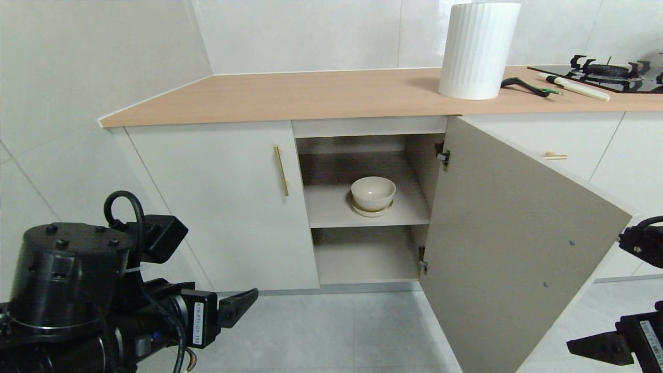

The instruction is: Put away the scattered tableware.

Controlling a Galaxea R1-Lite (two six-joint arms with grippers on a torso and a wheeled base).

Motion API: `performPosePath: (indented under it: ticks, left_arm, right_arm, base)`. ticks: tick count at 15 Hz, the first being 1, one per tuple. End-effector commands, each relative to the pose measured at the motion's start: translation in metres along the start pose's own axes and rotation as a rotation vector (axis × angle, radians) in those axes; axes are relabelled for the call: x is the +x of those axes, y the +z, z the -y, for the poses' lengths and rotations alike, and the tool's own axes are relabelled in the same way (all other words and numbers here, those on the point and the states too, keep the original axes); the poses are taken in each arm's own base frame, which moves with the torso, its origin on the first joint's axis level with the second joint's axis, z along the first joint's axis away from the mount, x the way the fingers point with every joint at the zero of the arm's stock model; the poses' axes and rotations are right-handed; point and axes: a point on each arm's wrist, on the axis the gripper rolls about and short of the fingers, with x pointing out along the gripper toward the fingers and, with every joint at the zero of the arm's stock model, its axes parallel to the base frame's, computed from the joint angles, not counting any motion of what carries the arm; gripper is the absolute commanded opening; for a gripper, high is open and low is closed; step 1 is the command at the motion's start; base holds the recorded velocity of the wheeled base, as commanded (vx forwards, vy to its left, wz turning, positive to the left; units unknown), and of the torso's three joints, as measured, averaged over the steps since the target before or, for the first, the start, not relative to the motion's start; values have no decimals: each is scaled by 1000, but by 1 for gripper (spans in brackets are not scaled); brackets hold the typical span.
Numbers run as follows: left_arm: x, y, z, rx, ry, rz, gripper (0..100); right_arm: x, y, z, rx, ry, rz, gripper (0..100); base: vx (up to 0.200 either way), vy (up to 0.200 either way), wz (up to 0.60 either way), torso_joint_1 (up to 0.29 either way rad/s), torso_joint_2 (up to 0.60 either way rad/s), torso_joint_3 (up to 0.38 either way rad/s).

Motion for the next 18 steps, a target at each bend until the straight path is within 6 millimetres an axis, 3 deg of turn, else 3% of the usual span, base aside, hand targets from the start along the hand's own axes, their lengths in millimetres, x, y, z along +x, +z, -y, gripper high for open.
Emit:
performPosePath:
  ticks: [1, 4, 9, 13, 14, 18]
  left_arm:
    - [0, 0, 0, -1, 1, -1, 100]
    - [0, -1, 0, 0, 1, -2, 100]
    - [1, -1, 0, 0, 2, -4, 100]
    - [0, -1, 0, 0, 1, -2, 100]
    - [0, -1, 0, -2, 0, -3, 100]
    - [0, -1, 0, 0, 0, -3, 100]
  right_arm:
    - [-13, 7, 13, 37, -39, 17, 100]
    - [-29, 14, 37, 113, -135, 26, 100]
    - [-33, 25, 79, 219, -305, 27, 100]
    - [-5, 45, 91, 259, -319, 44, 100]
    - [17, 54, 95, 294, -320, 58, 100]
    - [58, 65, 97, 338, -301, 128, 100]
  base:
    - [0, 0, 0, 0, 0, 0]
    - [0, 0, 0, 0, 0, 0]
    - [0, 0, 0, 0, 0, 0]
    - [0, 0, 0, 0, 0, 0]
    - [0, 0, 0, 0, 0, 0]
    - [0, 0, 0, 0, 0, 0]
